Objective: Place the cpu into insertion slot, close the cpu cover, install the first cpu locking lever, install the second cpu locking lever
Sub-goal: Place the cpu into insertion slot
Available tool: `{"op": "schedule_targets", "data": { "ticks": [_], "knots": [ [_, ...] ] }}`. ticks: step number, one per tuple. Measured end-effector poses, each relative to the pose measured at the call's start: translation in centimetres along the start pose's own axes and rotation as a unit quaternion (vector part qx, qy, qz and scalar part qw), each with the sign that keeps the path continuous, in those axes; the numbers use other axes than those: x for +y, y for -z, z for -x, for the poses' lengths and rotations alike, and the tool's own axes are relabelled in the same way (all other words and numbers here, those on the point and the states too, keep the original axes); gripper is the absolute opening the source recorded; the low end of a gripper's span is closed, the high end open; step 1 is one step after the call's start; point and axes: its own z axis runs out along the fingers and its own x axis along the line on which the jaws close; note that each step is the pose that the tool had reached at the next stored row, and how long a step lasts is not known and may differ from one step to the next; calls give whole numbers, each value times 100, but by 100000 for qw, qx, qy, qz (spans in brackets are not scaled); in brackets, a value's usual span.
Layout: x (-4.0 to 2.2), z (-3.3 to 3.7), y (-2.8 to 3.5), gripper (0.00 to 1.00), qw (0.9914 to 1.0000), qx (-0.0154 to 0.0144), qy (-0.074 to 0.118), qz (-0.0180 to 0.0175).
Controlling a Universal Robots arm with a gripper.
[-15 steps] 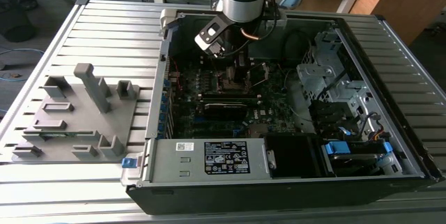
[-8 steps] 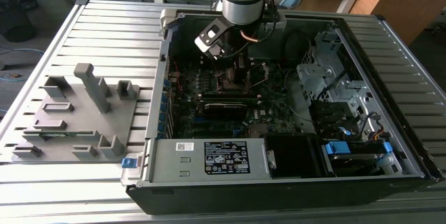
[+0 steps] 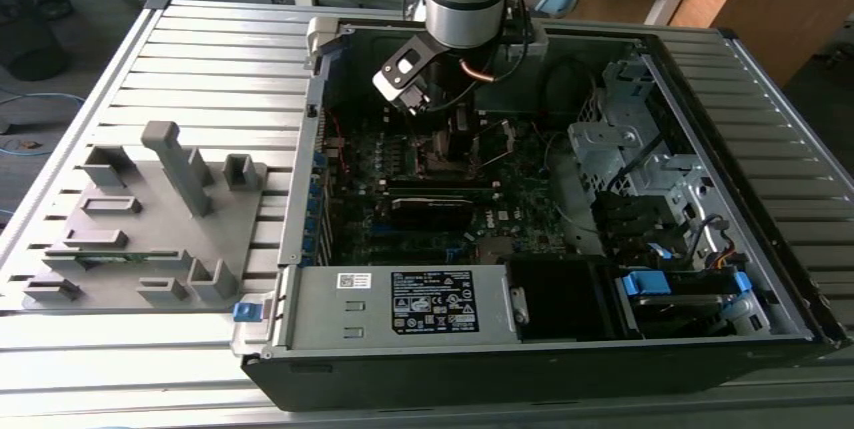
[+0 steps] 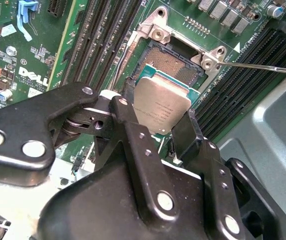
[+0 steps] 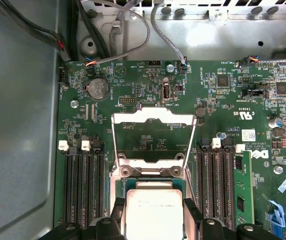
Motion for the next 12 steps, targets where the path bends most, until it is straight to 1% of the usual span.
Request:
{"op": "schedule_targets", "data": {
  "ticks": [3,4,8,12],
  "knots": [
    [0,0,-1,54,100000,5,-1,4],
    [-1,0,-17,54,100000,14,0,8],
    [-2,0,-22,54,100000,12,-1,9],
    [-6,1,-51,54,100000,11,-2,7]
  ]
}}
